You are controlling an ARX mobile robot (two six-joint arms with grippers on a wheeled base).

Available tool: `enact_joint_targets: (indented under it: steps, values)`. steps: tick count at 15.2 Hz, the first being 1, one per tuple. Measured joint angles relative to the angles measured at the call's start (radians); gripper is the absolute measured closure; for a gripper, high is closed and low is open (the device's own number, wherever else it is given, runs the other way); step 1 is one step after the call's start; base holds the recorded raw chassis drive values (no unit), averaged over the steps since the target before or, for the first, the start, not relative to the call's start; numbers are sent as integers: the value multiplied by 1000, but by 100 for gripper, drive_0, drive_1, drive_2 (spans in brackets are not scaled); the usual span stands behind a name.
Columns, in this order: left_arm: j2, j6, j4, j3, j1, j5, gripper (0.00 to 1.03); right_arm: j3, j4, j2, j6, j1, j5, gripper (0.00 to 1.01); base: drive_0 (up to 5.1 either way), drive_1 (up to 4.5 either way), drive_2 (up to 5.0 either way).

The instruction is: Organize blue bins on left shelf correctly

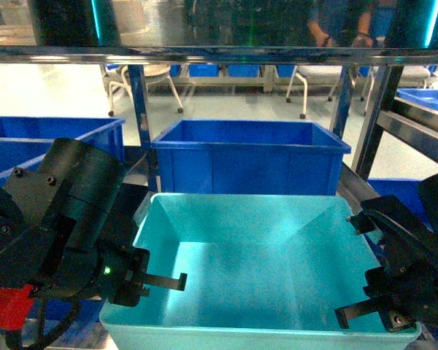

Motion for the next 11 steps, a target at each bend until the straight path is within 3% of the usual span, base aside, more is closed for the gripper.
enact_joint_targets:
  steps: [5,6,8,11]
  values:
    - [0,0,0,0,0,0,101,-1,0,0,0,1,0,99,0,0,0]
    - [0,16,-1,0,0,-5,96,-1,0,0,0,1,1,99,0,0,0]
    - [0,75,18,0,7,-20,73,-4,-10,0,-62,10,1,78,0,0,0]
    - [-1,83,48,3,14,-11,42,-5,13,0,-85,19,-5,46,0,0,0]
